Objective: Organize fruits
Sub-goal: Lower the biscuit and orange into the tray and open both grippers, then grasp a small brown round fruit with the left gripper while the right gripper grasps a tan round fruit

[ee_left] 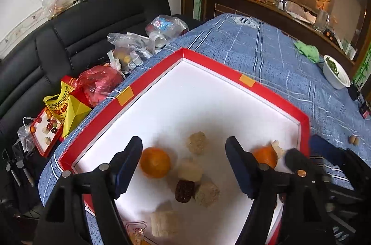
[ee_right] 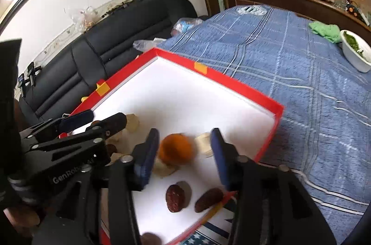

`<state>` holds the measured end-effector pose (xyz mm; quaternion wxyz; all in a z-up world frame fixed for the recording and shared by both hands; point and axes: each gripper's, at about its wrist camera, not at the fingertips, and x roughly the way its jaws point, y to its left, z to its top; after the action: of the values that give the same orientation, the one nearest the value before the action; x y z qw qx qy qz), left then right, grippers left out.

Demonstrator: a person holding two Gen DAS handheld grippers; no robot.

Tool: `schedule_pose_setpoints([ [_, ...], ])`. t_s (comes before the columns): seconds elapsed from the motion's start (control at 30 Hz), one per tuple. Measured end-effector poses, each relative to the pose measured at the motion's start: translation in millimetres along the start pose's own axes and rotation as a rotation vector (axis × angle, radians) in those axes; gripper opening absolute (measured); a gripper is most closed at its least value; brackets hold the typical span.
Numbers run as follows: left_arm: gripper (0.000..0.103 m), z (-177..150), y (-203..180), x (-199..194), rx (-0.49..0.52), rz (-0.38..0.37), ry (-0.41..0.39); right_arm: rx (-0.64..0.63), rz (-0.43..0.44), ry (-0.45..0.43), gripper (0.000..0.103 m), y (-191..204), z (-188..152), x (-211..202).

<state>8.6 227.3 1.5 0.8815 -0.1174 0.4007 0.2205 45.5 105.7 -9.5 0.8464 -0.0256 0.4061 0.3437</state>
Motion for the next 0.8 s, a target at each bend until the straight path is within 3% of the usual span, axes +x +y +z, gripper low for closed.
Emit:
schedule_pose_setpoints([
  [0.07,0.074,0.4,-2.0,-4.3,-0.007,0.003,-0.013,0.004,0.002,-0.027,0.067,-7.3,-0.6,-14.6],
  [0.2,0.077,-2.7,-17.1,-19.4,-0.027,-0.059,-0.064,0.042,-0.039,-0.088,0.068,-30.9,-6.3,-48.5],
  [0.4,0.077,-13.1,-82.4,-24.8,0.121,-0.183,-0.050,0.171,-0.247,-0.145,0.068,-114.7,-36.7,-103.8],
  [0.57,0.077,-22.3,-141.6,-22.2,0.234,-0.251,-0.022,0.375,-0.459,-0.101,0.066,-222.4,-58.8,-124.2],
  [0.67,0.077,-26.3,-169.2,-19.4,0.289,-0.281,-0.013,0.412,-0.509,-0.055,0.052,-257.9,-60.9,-121.6],
  [0.8,0.077,-27.4,-196.2,-10.8,0.325,-0.313,0.010,0.357,-0.504,0.001,0.047,-270.4,-53.3,-105.2],
])
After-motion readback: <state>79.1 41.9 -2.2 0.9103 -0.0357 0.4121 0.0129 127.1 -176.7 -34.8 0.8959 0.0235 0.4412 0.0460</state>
